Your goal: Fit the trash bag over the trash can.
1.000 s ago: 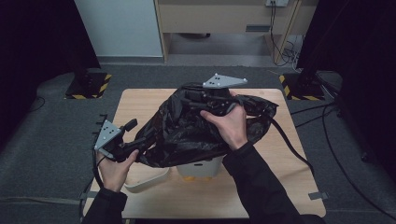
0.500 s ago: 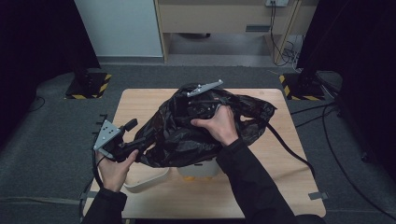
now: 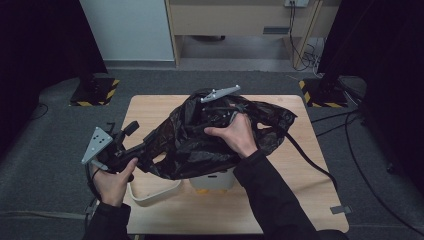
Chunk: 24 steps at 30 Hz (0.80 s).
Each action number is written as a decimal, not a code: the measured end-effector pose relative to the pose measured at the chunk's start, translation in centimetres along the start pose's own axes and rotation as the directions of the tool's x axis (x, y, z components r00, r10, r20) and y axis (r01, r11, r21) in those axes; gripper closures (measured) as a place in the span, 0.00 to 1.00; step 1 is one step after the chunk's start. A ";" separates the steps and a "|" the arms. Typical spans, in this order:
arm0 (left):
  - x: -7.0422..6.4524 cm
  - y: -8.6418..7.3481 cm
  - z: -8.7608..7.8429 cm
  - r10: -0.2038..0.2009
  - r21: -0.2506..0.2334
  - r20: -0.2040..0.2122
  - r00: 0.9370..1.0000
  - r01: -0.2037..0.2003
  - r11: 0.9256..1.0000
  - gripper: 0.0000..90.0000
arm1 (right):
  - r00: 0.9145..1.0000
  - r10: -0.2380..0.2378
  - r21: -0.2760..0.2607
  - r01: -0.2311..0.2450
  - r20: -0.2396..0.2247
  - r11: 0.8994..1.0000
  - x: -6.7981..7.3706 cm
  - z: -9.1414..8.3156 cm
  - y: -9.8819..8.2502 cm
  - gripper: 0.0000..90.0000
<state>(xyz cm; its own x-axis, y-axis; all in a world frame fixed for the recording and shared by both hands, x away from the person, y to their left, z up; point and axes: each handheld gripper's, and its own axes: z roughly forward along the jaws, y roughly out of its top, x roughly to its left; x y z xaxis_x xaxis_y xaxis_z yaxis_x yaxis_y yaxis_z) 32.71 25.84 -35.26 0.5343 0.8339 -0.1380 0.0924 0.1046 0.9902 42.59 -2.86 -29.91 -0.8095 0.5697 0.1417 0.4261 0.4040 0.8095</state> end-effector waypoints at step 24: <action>3.8 0.6 -3.6 -0.034 -0.031 -0.185 0.982 0.029 0.999 0.29 | 0.999 0.034 -0.562 -0.007 0.037 0.827 -0.3 -8.6 2.1 0.29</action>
<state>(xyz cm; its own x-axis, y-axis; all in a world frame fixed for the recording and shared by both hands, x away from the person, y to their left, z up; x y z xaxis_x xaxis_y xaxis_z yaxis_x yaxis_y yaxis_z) 31.77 31.07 -35.14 0.3663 0.9157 -0.1654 0.0819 0.1454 0.9860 40.32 -8.33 -23.38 -0.7789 0.6094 0.1478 0.1311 -0.0722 0.9887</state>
